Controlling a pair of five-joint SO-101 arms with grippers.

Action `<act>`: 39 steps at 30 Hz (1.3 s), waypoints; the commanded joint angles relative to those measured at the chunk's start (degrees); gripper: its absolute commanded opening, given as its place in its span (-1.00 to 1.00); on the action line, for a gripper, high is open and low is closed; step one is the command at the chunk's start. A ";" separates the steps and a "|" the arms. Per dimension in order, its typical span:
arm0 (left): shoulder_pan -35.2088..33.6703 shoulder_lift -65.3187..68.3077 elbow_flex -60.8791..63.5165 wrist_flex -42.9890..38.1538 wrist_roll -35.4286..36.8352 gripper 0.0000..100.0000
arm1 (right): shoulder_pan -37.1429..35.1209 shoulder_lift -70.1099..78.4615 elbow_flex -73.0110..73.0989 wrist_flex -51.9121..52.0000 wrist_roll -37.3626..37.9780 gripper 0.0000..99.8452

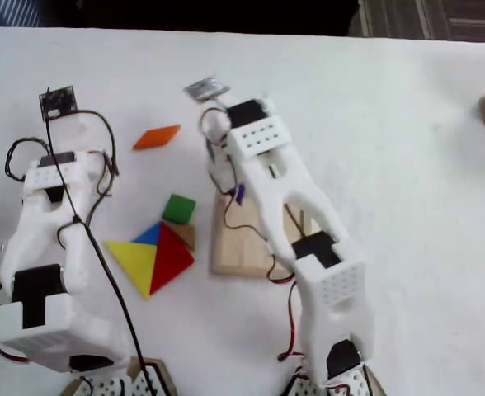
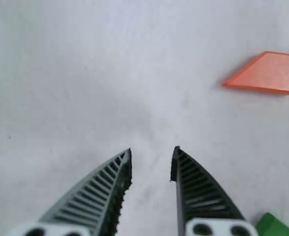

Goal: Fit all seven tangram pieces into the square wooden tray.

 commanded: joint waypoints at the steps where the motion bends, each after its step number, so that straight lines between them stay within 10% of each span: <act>1: -0.57 -3.21 -0.26 -1.49 0.53 -0.70 | 1.36 -5.93 3.69 -0.40 -1.32 -0.96; 12: -0.57 -3.21 -0.26 -1.49 0.53 -0.70 | 1.63 -17.89 31.38 -19.38 -1.32 -0.95; 20: -0.57 -3.21 -0.26 -1.32 0.53 -0.70 | 1.71 -17.98 34.81 -19.56 -1.23 -0.55; 39: -0.57 -3.21 -0.26 -1.23 0.53 -0.70 | -2.68 -37.41 54.86 -23.69 -2.11 -0.97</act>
